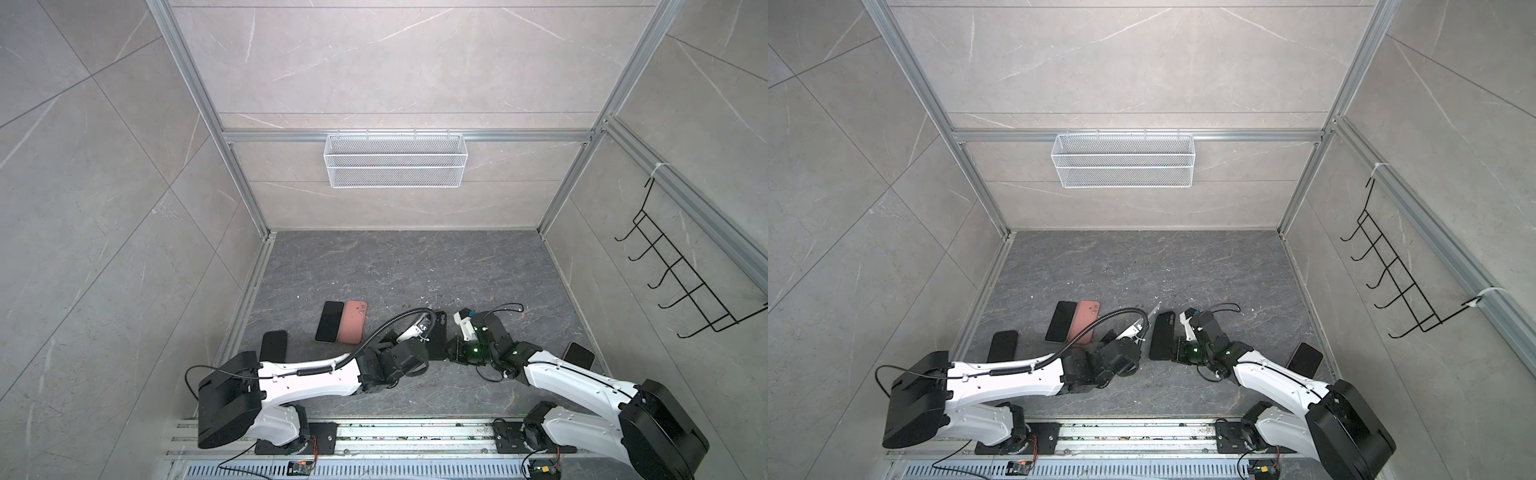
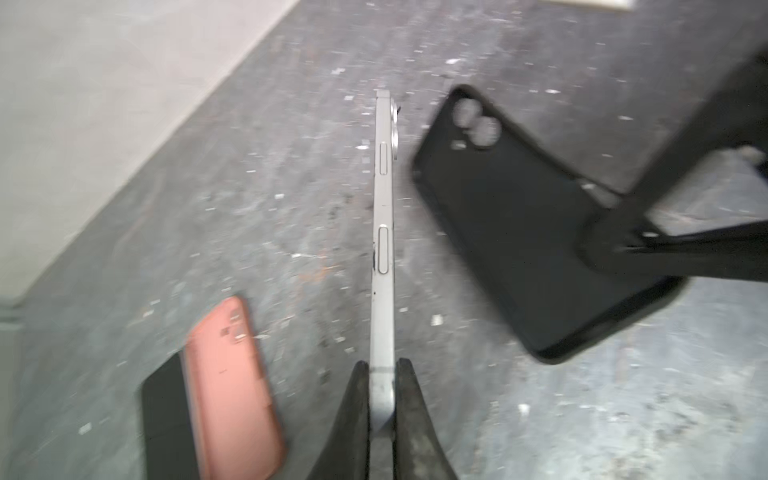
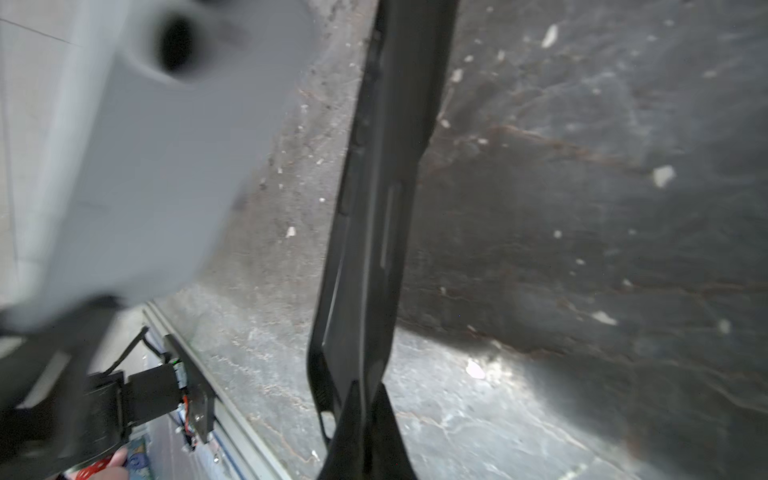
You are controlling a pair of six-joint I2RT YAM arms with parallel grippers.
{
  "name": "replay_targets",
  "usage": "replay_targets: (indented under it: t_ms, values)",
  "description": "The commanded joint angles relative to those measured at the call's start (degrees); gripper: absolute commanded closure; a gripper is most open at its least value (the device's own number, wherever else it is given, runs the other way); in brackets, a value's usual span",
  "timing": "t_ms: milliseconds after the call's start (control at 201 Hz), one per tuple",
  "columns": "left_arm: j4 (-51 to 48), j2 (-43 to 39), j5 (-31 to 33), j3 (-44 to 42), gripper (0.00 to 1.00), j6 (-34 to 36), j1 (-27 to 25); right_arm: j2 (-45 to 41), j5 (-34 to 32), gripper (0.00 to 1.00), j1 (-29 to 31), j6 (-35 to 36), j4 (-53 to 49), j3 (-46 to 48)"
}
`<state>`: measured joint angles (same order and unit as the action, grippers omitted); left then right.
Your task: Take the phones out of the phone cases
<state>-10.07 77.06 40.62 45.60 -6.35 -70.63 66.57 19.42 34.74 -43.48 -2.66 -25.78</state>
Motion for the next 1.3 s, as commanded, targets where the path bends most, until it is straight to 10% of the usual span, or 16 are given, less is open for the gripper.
replay_targets:
  t_ms: [0, 344, 1291]
  values:
    - [-4.5, -2.9, 9.4, 0.4, 1.0, -1.7, 0.1, 1.1, -2.8, 1.0, 0.0, 1.0, -1.6, -0.1]
    - [-23.3, 9.6, 15.8, 7.7, 1.0, -12.1, 0.2, 5.5, 0.1, 1.0, 0.1, 0.2, 1.6, -3.3]
    - [-29.9, 31.3, 9.3, 20.5, 0.92, -11.7, 5.8, 17.1, 1.7, 1.0, 0.2, 1.5, 3.9, -10.9]
